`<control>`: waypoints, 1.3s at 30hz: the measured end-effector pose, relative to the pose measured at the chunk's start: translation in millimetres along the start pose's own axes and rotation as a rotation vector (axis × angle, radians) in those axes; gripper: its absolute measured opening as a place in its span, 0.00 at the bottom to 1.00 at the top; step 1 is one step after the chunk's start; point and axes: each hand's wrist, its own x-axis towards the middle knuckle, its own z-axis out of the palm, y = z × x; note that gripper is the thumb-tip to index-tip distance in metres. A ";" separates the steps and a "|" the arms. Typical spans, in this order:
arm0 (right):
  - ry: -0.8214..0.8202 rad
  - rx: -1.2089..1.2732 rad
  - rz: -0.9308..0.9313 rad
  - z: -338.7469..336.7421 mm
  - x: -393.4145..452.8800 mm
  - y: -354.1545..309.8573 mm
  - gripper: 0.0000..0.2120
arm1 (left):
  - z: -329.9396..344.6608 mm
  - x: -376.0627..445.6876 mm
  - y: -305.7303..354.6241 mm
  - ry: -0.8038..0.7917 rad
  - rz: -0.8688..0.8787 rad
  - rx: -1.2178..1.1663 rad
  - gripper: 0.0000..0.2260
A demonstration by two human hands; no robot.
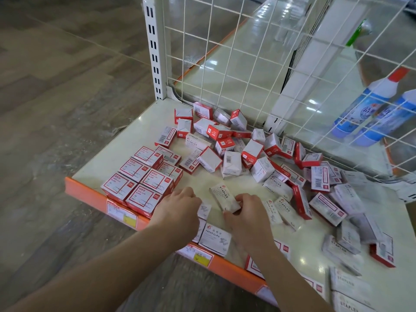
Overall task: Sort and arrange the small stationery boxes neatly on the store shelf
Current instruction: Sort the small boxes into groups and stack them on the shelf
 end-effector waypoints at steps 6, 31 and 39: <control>0.057 -0.120 -0.081 -13.6 -4.2 -1.1 0.13 | -0.2 -3.6 -1.2 0.089 -0.081 -0.251 0.17; 0.022 0.116 -0.233 -56.5 -40.3 -2.1 0.21 | -9.6 -14.8 21.5 -0.115 -0.276 -0.930 0.07; 0.015 0.058 -0.226 -61.1 -42.6 1.5 0.20 | -6.4 -14.8 22.8 -0.112 -0.241 -0.880 0.06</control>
